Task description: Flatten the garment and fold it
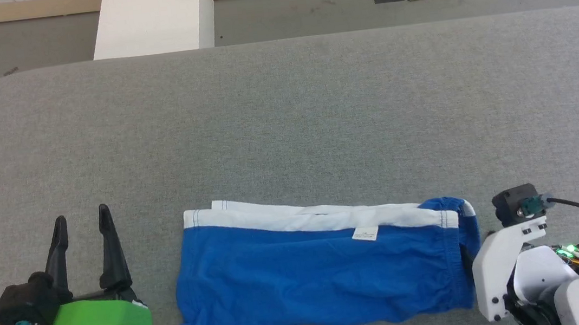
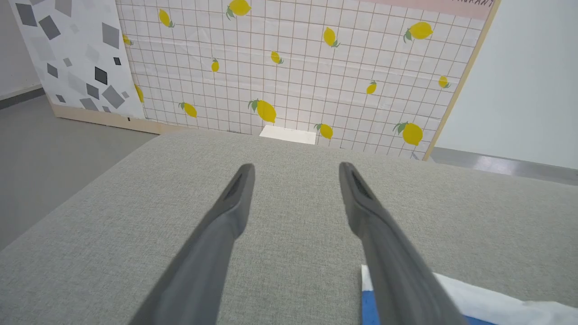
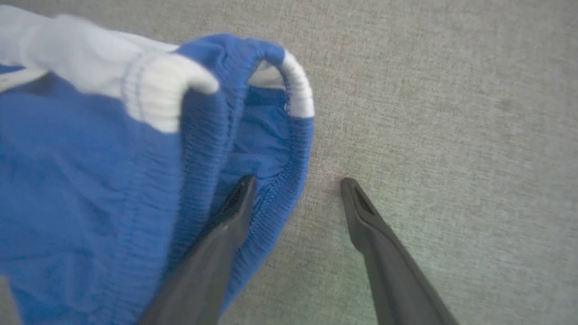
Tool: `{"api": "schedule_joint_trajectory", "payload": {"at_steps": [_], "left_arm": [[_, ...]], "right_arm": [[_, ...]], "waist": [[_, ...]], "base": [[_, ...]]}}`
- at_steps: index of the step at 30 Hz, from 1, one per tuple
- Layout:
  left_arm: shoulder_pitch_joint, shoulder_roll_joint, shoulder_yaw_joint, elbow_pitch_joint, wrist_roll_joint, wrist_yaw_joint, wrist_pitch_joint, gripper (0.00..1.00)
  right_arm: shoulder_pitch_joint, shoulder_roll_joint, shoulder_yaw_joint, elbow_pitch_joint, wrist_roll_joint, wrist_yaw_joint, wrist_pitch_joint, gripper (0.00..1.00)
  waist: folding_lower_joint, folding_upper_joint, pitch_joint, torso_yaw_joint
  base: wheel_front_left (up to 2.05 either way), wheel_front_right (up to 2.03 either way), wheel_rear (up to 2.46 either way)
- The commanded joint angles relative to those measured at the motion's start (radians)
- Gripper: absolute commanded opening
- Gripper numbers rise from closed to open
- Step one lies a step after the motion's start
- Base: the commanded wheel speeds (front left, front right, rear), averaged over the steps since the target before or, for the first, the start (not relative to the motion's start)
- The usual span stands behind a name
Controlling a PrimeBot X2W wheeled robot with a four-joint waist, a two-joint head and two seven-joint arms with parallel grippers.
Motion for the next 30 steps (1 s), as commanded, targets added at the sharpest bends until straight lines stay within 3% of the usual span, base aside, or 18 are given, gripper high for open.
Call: {"api": "schedule_joint_trajectory", "payload": {"at_steps": [1, 4, 5, 6, 7, 21, 25, 30], "left_arm": [[-0.023, -0.008, 0.007, 0.002, 0.019, -0.009, -0.005, 1.0], [-0.028, -0.022, 0.017, 0.007, 0.03, -0.024, -0.005, 1.0], [-0.029, -0.027, 0.019, 0.011, 0.032, -0.028, -0.005, 1.0], [-0.03, -0.031, 0.022, 0.014, 0.035, -0.034, -0.005, 1.0], [-0.031, -0.034, 0.025, 0.016, 0.038, -0.037, -0.005, 1.0], [-0.036, -0.084, 0.063, 0.046, 0.068, -0.09, -0.005, 1.0], [-0.033, -0.093, 0.065, 0.05, 0.078, -0.102, -0.005, 1.0], [-0.032, -0.1, 0.069, 0.056, 0.089, -0.114, -0.005, 1.0]], "right_arm": [[-0.018, 0.001, 0.007, 0.021, 0.014, -0.002, -0.008, 1.0], [-0.031, 0.001, 0.042, 0.06, 0.054, -0.002, -0.004, 1.0], [-0.034, 0.001, 0.051, 0.068, 0.066, -0.002, -0.003, 0.48], [-0.037, 0.001, 0.066, 0.077, 0.084, -0.002, 0.0, 0.17], [-0.04, 0.001, 0.075, 0.082, 0.096, -0.002, -0.001, 0.0], [-0.063, -0.006, 0.027, 0.072, 0.125, -0.002, 0.018, 0.0], [-0.066, -0.05, -0.032, 0.06, 0.147, -0.002, 0.045, 0.0], [-0.079, -0.161, -0.162, 0.074, 0.147, -0.002, 0.094, 0.0]], "waist": [[0.0, 0.0, 0.003, 0.003], [0.0, 0.0, 0.009, 0.005], [0.0, 0.0, 0.01, 0.005], [0.0, 0.0, 0.012, 0.006], [0.0, 0.0, 0.013, 0.006], [0.0, 0.0, 0.002, 0.002], [0.0, 0.0, -0.006, -0.004], [0.0, 0.0, -0.011, -0.007]], "base": [[0.0, 0.0, 0.0], [0.0, 0.0, 0.0], [0.0, 0.0, 0.0], [0.0, 0.0, 0.0], [0.0, 0.0, 0.0], [0.0, 0.0, 0.0], [0.0, 0.0, 0.0], [0.0, 0.0, 0.0]]}}
